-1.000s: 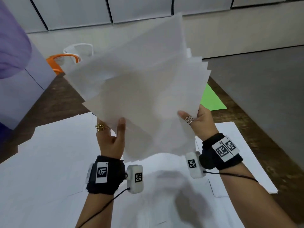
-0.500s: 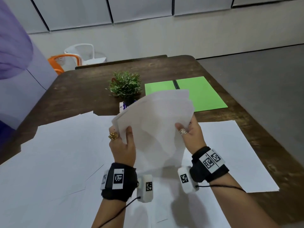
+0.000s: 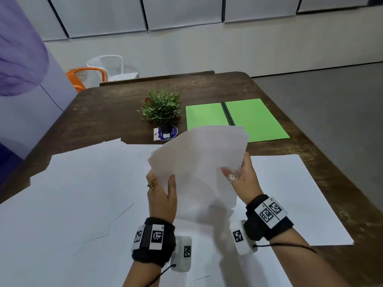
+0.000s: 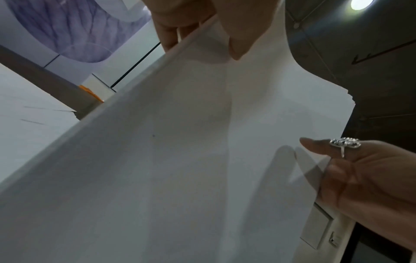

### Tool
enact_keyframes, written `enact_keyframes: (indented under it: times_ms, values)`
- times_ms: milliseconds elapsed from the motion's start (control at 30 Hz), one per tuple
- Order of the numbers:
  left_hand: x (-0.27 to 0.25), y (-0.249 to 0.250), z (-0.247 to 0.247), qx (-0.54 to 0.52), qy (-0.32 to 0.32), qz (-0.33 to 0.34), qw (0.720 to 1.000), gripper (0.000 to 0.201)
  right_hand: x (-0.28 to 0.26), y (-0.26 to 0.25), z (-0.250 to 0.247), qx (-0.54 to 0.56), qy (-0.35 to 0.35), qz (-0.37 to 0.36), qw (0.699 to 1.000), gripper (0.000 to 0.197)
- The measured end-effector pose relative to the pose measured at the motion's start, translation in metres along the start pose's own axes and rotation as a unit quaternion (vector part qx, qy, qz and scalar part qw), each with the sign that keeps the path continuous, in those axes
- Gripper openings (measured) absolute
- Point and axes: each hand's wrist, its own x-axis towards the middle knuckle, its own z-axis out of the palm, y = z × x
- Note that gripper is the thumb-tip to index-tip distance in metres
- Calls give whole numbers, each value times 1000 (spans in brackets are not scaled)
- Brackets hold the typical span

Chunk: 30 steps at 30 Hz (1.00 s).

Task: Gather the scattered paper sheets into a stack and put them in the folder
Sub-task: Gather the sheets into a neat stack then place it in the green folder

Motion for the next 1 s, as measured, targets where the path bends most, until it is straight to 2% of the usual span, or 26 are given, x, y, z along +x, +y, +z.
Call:
enact_keyframes:
  times_ms: [67,133,233,367,467,567,633,733,800,833,933,1000]
  values:
    - [0,3,2,23,4,-6,1000,26,-1,-1,2,10,-5,5,1000,44]
    - [1,10,2,22,7,16,1000,21,-1,-7,5,15,-7,-6,1000,39]
    - [1,10,0,4,20,27,999,27,-2,-9,3,17,-3,-16,1000,38]
    - [-16,-8,0,-7,-15,-33,999,34,-10,13,-3,-12,-24,38,999,49]
    - [-23,-15,5,-2,7,-46,999,28,-16,21,-3,0,-14,64,998,46]
    - [-24,-9,6,-6,37,-23,999,24,-16,19,-4,14,-11,44,999,45]
    - [-29,-8,8,-19,40,-31,999,25,-15,23,-8,11,-1,45,999,44]
    - [-46,-16,14,1,-31,-67,997,28,-23,45,-14,-56,-41,95,993,46]
    - [-55,-21,18,45,-86,-92,991,12,-27,60,-20,-130,-59,119,983,41]
    - [-52,-19,22,71,-100,-94,988,15,-25,62,-25,-154,-52,111,980,40]
    - [-32,-3,40,91,-118,-45,988,21,-2,49,-47,-170,29,79,982,36]
    - [-23,13,61,96,-194,-25,976,27,13,40,-73,-176,109,77,975,39]
